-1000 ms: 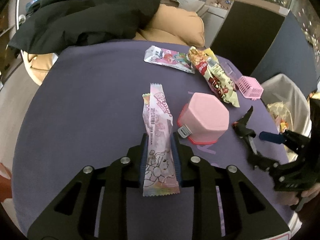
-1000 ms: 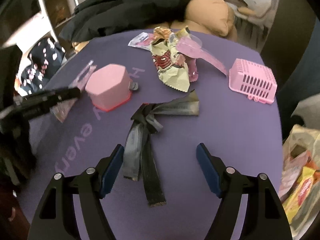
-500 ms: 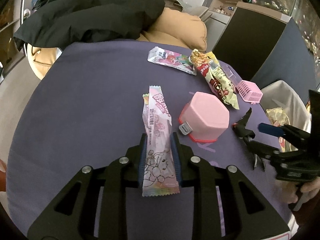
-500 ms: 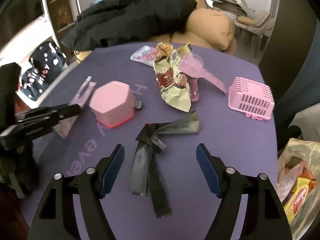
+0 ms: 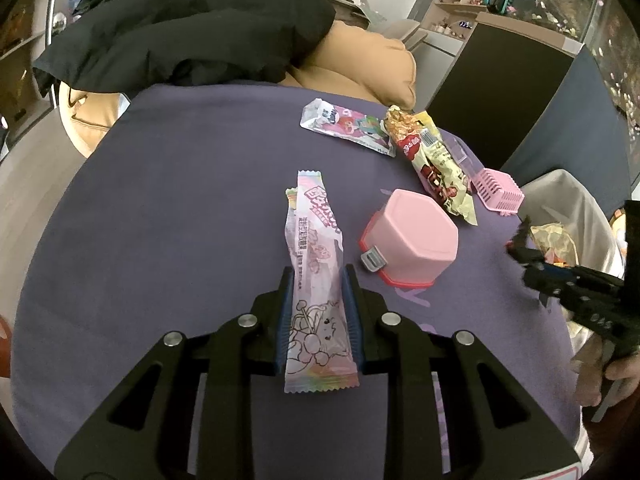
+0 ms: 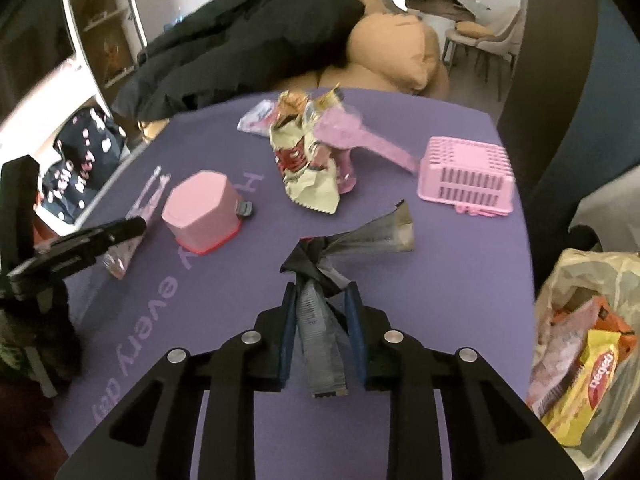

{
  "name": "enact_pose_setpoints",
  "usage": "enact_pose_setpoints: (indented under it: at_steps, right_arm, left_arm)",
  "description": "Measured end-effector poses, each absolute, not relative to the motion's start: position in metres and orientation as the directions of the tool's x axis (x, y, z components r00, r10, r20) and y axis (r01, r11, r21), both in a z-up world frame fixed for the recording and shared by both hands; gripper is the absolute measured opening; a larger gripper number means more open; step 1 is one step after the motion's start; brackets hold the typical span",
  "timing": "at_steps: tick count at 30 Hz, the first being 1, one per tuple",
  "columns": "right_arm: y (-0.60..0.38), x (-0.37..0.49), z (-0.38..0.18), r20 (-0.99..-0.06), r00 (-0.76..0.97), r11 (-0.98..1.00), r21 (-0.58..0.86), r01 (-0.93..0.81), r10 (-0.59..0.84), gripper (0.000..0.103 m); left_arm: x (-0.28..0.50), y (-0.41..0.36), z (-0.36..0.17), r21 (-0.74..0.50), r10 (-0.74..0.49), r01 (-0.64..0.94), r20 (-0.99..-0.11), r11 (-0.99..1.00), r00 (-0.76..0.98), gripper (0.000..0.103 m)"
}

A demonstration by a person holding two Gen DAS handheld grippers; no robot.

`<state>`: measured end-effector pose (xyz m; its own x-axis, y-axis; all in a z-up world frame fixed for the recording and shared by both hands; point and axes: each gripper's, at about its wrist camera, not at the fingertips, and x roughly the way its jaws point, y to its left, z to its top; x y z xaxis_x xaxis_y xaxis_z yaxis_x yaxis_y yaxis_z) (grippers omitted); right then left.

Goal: Collect trash
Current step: 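Carry the pink wrapper and dark ribbon into the trash bag and open both tools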

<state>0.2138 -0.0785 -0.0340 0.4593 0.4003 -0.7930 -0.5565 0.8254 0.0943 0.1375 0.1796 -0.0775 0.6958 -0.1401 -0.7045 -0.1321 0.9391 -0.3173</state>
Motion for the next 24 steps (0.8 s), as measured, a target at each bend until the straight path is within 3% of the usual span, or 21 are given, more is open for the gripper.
enact_pose_setpoints:
  at_steps: [11,24]
  right_arm:
    - [-0.116,0.202,-0.006,-0.729,0.512,0.828,0.132,-0.545,0.454,0.023]
    - [-0.196,0.188,0.051,-0.6,0.672,0.875,0.108,-0.471,0.435,0.023]
  left_arm:
    - [0.132,0.157,-0.062,-0.296,-0.15,-0.086,-0.69,0.951,0.708,0.022]
    - [0.142,0.053,0.048,-0.131,-0.219,0.176,-0.562,0.976,0.797,0.022]
